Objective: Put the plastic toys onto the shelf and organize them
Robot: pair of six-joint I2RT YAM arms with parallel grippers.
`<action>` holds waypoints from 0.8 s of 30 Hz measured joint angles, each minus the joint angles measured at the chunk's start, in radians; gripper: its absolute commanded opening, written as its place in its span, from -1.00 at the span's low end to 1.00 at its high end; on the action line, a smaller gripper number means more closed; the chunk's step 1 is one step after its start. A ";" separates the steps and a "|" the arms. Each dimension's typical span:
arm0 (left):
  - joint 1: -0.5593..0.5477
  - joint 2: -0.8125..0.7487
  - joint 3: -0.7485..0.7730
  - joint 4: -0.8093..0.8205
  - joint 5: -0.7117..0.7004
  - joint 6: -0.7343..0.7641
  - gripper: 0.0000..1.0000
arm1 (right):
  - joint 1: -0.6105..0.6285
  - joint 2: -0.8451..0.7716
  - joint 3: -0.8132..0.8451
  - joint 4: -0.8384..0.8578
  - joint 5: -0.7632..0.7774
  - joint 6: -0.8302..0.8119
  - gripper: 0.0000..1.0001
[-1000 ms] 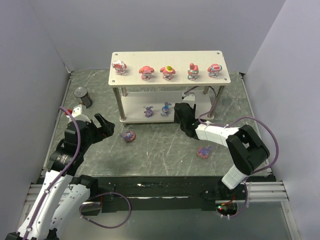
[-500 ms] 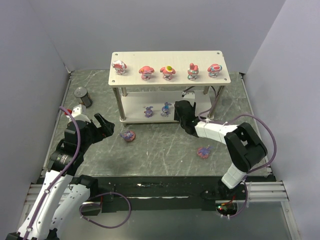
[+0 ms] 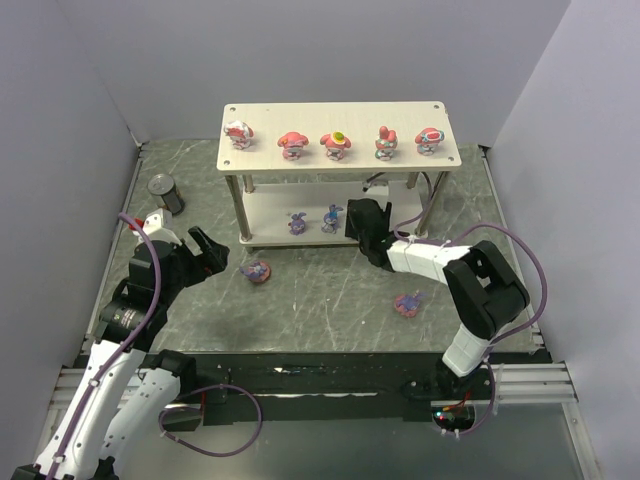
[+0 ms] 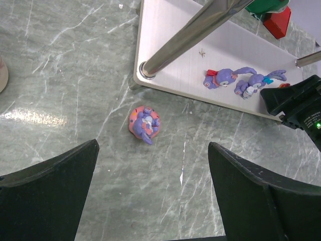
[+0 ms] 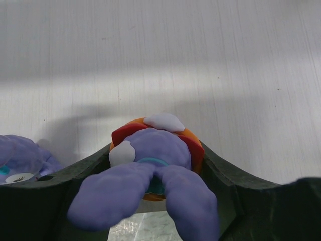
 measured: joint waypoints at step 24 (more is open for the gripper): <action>0.003 0.006 0.000 0.000 0.001 0.001 0.93 | 0.006 -0.192 -0.202 0.044 -0.035 0.030 0.90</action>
